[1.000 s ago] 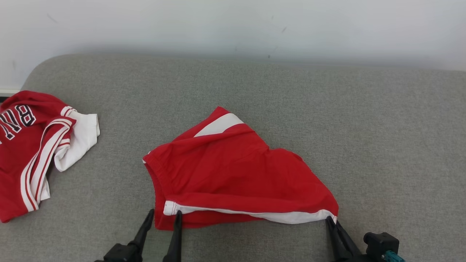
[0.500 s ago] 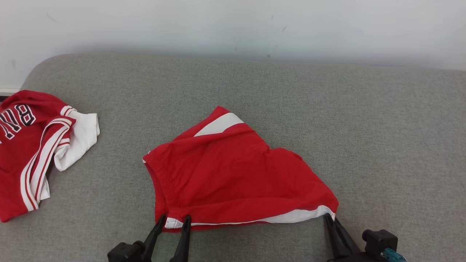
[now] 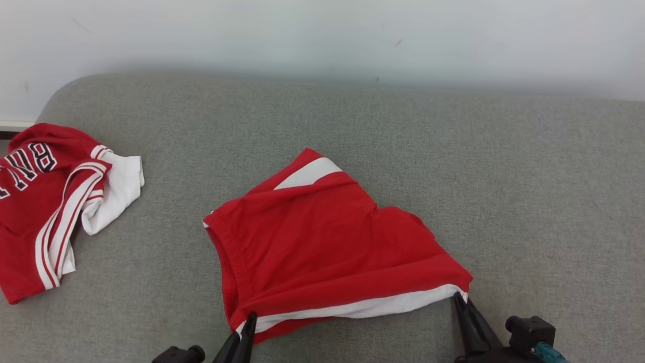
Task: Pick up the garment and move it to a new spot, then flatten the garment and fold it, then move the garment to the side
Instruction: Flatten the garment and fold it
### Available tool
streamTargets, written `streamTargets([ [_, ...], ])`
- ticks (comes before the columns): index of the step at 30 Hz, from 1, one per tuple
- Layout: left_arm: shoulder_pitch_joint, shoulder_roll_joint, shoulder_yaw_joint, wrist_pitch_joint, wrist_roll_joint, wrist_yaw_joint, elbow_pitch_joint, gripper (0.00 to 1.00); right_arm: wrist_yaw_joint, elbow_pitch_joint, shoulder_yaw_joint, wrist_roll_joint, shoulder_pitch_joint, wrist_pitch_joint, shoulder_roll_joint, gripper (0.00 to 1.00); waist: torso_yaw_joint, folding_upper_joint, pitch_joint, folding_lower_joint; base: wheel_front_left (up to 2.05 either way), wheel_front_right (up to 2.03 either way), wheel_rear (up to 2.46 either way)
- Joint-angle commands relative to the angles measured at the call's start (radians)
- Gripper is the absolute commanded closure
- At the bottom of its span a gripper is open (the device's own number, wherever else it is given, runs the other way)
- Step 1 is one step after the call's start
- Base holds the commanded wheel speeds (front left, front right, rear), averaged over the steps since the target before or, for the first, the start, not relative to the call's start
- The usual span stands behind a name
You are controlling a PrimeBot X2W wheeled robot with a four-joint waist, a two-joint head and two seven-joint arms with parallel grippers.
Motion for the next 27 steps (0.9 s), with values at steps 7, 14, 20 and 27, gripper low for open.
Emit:
streamTargets([
  [7, -0.041, 0.056, -0.021, -0.003, 0.004, 0.002, -0.135, 1.0, 0.003, -0.112, -0.038, 0.029, -0.018, -0.001, 0.003, 1.0, 0.008, 0.0, -0.052, 0.0, 0.0, 0.0, 0.0],
  [14, -0.193, 0.209, -0.052, -0.003, 0.004, 0.002, -0.271, 1.0, 0.003, -0.289, -0.024, 0.076, -0.089, 0.0, -0.039, 1.0, -0.011, 0.0, -0.13, 0.0, 0.0, 0.0, 0.0],
  [20, -0.435, 0.409, -0.085, 0.027, -0.07, 0.002, -0.356, 1.0, 0.003, -0.425, 0.038, 0.148, -0.239, 0.0, -0.137, 1.0, -0.036, 0.0, -0.179, 0.0, 0.0, 0.0, 0.0],
  [27, -0.676, 0.503, -0.174, 0.143, -0.176, 0.002, -0.308, 1.0, 0.003, -0.433, 0.109, 0.203, -0.463, 0.081, -0.219, 1.0, -0.063, 0.0, -0.115, 0.0, 0.0, 0.0, 0.0],
])
